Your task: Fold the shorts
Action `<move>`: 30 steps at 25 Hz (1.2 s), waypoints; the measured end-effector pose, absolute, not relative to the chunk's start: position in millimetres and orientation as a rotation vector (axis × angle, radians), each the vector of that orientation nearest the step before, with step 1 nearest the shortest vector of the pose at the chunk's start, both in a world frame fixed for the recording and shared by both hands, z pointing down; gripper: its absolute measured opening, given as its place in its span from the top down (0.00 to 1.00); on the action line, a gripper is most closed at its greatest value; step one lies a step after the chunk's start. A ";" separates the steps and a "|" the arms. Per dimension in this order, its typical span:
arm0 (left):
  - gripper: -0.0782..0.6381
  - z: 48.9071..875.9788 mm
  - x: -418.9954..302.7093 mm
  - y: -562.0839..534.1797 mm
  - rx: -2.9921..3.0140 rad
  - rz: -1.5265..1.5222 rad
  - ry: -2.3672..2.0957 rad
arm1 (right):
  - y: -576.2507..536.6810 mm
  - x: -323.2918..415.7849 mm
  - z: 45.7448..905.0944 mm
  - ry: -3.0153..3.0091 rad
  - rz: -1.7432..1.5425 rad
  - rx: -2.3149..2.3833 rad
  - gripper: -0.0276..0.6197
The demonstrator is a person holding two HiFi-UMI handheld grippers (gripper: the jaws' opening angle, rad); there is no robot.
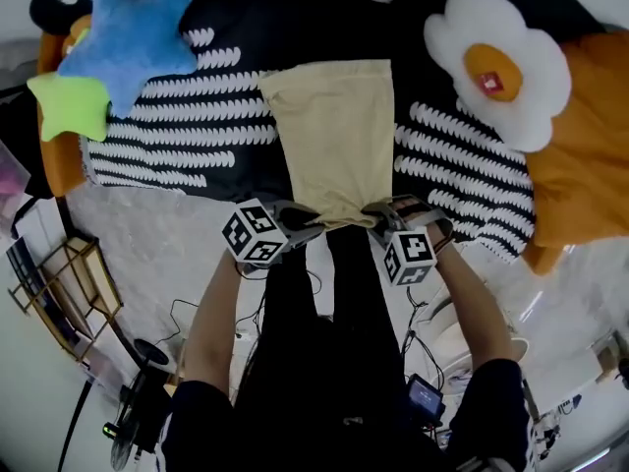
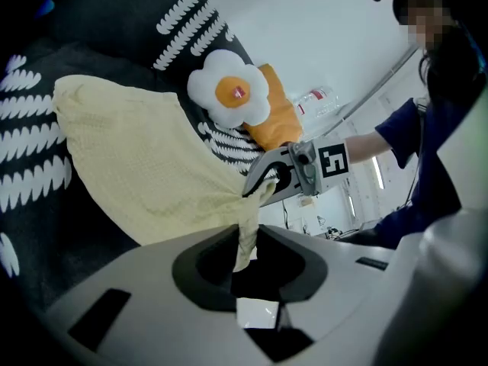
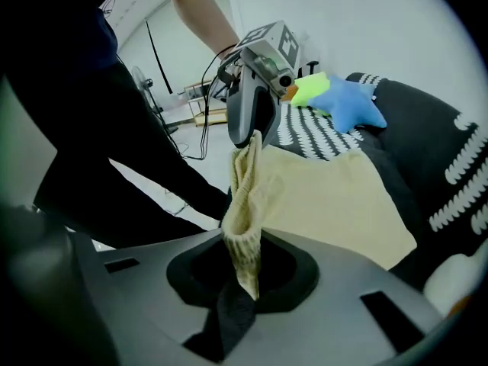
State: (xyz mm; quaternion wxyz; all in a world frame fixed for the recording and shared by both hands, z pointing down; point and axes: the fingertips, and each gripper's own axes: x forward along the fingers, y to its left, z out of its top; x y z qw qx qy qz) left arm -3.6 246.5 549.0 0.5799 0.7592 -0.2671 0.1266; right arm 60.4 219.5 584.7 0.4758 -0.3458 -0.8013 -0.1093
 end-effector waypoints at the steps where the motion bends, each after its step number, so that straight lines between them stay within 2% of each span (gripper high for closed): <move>1: 0.79 549.8 0.9 257.7 1.762 0.301 -0.612 | 231.2 65.8 584.4 -1.946 -0.247 -0.865 0.86; 5: 0.79 552.7 11.5 290.1 1.720 0.302 -0.578 | 266.9 80.3 582.2 -1.913 -0.149 -0.907 0.86; 9: 0.78 545.7 5.0 279.7 1.766 0.299 -0.629 | 251.8 72.1 569.3 -1.961 0.004 -0.821 0.86; 14: 0.78 534.6 -36.6 228.9 1.871 0.299 -0.721 | 207.0 35.1 561.0 -1.966 0.139 -0.807 0.85; 20: 0.78 532.1 -96.6 157.9 1.857 0.226 -0.810 | 142.1 -24.3 550.7 -2.026 0.479 -0.686 0.85; 30: 0.78 572.9 -150.2 92.5 1.757 0.217 -1.005 | 68.7 -77.7 594.9 -1.989 0.720 -0.493 0.84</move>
